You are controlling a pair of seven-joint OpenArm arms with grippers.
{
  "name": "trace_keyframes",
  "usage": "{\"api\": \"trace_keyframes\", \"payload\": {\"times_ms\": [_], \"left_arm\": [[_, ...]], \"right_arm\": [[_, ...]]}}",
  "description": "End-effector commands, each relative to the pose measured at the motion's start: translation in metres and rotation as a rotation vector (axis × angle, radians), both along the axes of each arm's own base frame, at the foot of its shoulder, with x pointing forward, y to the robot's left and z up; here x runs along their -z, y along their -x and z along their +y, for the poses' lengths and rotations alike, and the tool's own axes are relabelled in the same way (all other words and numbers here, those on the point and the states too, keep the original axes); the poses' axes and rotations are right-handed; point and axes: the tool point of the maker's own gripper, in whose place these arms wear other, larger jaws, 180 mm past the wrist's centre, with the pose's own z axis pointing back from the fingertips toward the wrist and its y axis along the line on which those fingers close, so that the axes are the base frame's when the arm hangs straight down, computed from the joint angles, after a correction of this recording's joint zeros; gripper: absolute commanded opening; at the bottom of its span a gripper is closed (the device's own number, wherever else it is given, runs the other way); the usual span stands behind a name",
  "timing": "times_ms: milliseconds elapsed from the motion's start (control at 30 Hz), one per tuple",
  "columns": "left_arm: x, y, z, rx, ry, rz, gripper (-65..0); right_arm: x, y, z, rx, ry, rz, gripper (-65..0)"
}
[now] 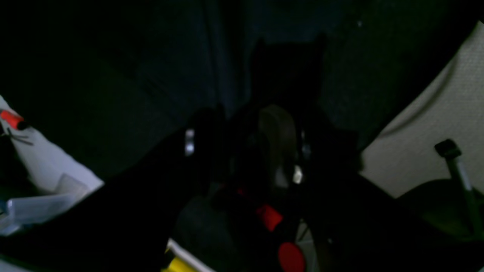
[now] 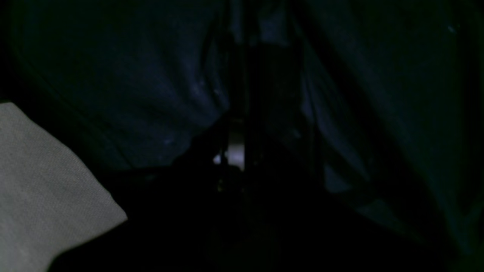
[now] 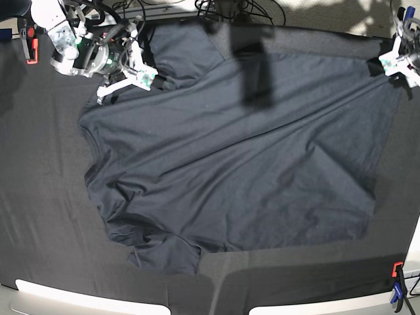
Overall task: Layout the t-shirt on the table in an organized manner, then fold the t-shirt properly
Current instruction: 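Pull both held corners outward to flatten the shirt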
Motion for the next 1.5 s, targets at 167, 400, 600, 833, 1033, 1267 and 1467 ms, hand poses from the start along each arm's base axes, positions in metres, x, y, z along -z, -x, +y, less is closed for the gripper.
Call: {"api": "trace_keyframes", "payload": {"times_ms": [167,400,600,833,1033,1267,1467], "left_arm": [[0.008,-0.003,0.032,-0.061,-0.061,0.009,-44.4],[0.008,-0.004,0.029,-0.054,-0.041,0.001,-51.5],[0.006,-0.006,0.019,-0.102,0.047,-0.006,-65.0],[-0.001,-0.02,0.0,-0.257,0.244,-0.036,-65.0],[0.001,-0.018,-0.005,-0.364,0.321,-0.067,-65.0],[-0.003,-0.018,0.005,-0.505,0.383,-0.043,-65.0],[0.001,-0.001,0.002,-0.517,0.382,0.004,-65.0]], "right_arm": [[-0.006,-0.006,-0.001,-0.003,-0.002,-0.024,-65.0],[-0.006,-0.007,-0.001,-0.004,-0.004,-0.025,-65.0],[-0.006,-0.007,-0.001,-0.004,-0.005,-0.025,-65.0],[-0.011,-0.001,0.004,-0.016,-0.017,-0.028,-65.0],[-0.03,0.018,-0.005,0.014,-0.017,-0.045,-65.0],[-0.048,0.043,-0.041,0.104,0.044,-0.047,-65.0],[-0.061,0.059,-0.052,0.124,0.073,-0.045,-65.0]]}}
